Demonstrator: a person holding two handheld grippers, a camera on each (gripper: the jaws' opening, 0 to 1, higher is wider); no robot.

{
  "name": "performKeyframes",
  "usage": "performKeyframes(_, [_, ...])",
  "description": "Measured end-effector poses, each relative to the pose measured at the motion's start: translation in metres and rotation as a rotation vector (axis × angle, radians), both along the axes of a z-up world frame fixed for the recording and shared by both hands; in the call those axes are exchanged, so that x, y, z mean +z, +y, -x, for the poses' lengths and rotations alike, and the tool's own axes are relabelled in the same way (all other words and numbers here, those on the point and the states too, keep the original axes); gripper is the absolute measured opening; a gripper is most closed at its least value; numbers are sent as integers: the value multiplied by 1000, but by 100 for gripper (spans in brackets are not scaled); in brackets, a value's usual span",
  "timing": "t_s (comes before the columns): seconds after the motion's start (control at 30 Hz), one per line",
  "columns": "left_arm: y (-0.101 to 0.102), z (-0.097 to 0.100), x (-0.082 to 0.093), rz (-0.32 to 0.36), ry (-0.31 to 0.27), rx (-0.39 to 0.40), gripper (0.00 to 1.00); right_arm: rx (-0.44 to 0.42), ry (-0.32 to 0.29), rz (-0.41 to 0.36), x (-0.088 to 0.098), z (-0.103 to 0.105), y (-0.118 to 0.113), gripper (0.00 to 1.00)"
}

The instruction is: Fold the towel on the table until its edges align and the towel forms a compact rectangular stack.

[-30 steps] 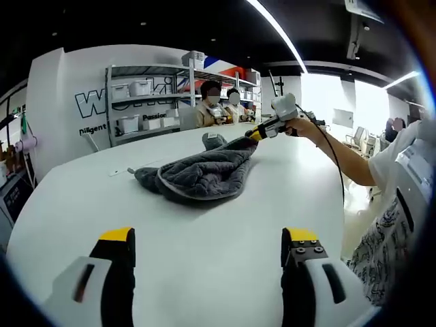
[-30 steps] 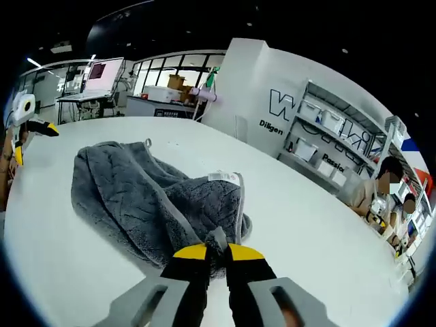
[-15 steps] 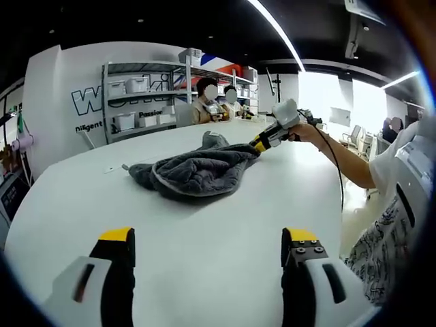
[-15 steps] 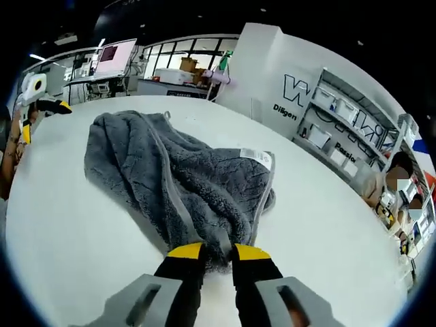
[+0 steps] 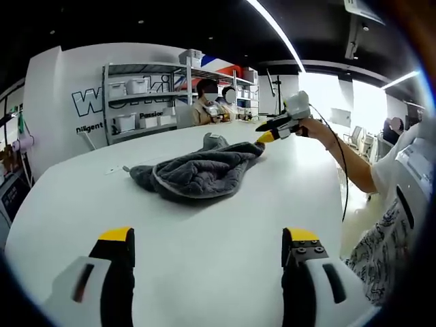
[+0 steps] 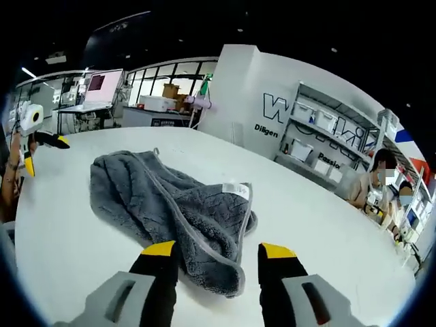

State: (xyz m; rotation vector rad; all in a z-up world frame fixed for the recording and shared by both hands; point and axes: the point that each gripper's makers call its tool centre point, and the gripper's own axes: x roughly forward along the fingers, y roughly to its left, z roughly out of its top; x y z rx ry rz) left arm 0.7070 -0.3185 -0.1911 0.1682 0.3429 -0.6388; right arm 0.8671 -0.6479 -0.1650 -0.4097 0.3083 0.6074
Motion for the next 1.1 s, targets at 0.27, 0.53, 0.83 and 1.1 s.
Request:
performKeyframes(0.27, [-1, -2, -1, -4, 2, 1, 94, 63, 15, -64, 1, 43, 22, 77])
performKeyframes(0.53, [-1, -4, -4, -9, 8, 4, 94, 58, 22, -121, -5, 73, 21, 88])
performKeyframes(0.83, [-5, -8, -7, -16, 17, 4, 94, 50, 69, -136, -27, 96, 22, 99])
performKeyframes(1.1, [-8, -8, -11, -28, 30, -1, 94, 41, 115, -159, -45, 111, 22, 99])
